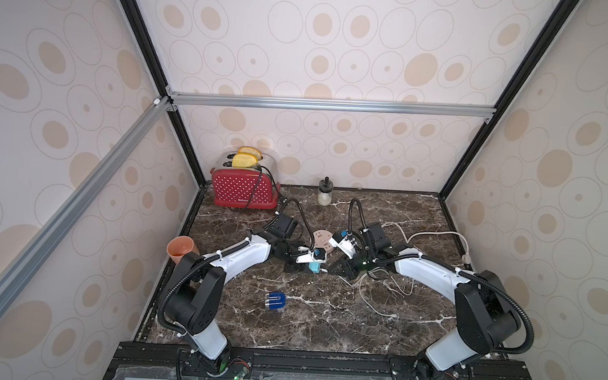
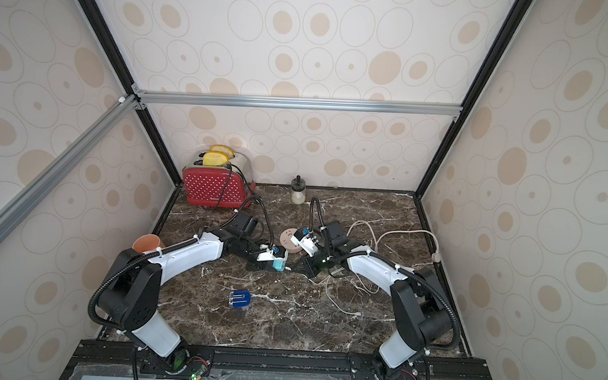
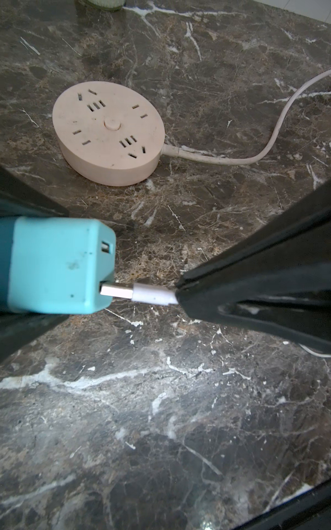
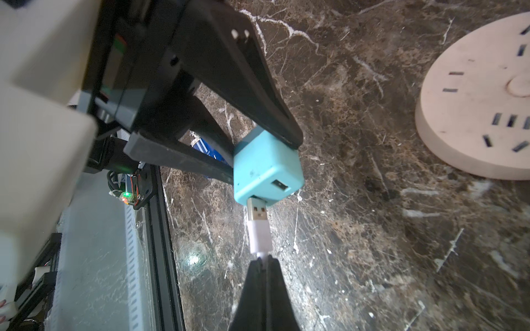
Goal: Charge the electric shaver
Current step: Insert the charging cable into the plug.
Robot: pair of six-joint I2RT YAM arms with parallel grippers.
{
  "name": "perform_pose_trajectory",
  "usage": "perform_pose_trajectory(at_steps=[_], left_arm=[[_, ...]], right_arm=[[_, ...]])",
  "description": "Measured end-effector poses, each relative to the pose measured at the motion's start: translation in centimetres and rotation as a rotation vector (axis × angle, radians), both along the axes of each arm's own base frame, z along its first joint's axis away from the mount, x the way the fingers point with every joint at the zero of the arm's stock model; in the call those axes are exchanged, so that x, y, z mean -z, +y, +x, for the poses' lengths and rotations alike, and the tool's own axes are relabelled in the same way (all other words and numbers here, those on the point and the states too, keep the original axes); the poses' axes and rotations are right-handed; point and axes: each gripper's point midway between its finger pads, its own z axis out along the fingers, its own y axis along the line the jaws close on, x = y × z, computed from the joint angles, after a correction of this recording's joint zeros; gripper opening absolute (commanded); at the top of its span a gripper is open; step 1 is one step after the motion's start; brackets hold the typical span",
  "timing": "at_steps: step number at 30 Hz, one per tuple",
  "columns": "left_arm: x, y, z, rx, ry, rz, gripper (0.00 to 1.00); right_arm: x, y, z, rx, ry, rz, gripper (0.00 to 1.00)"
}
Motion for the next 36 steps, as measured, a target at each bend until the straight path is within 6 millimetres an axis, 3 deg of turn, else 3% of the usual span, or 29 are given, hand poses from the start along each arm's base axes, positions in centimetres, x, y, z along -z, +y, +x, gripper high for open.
perform_pose_trajectory(at_steps=[20,36], left_arm=[[0.3,0.6,0.5,-0.014,-0.025,0.034,0.0],[0.1,1.0,0.5,-0.046,-0.028,0.021,0.0]], right_arm=[[-0.1,1.4,1.6,0.001,0.097,-0.068,0.0],[0.3,1.8,1.5,0.058,0.165,-0.026,0.0]])
